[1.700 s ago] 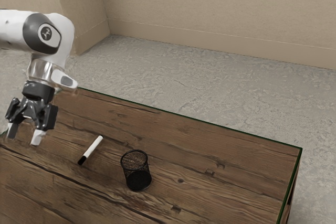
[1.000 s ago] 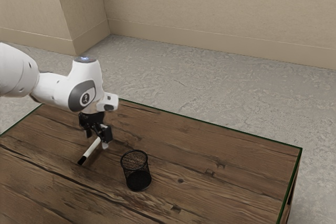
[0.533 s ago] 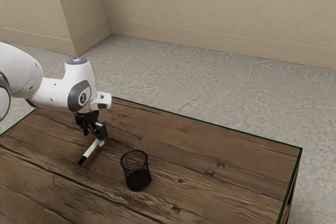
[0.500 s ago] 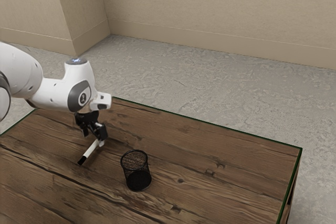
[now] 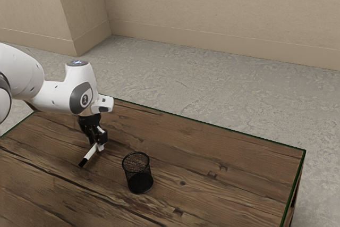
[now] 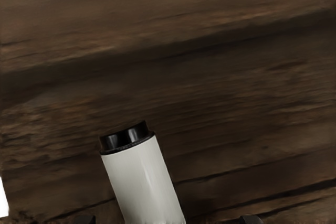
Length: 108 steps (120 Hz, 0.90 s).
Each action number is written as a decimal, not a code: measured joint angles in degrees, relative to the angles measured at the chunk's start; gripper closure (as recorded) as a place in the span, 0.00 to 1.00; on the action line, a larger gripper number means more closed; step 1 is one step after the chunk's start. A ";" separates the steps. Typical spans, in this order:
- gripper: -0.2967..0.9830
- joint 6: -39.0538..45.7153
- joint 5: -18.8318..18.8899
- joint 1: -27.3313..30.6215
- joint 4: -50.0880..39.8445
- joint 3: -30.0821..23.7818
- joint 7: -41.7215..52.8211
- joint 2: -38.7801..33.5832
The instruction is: Put the marker into the pen holder.
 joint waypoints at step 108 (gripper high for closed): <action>0.84 3.00 -8.75 -8.59 -6.04 -24.60 -2.18 -18.33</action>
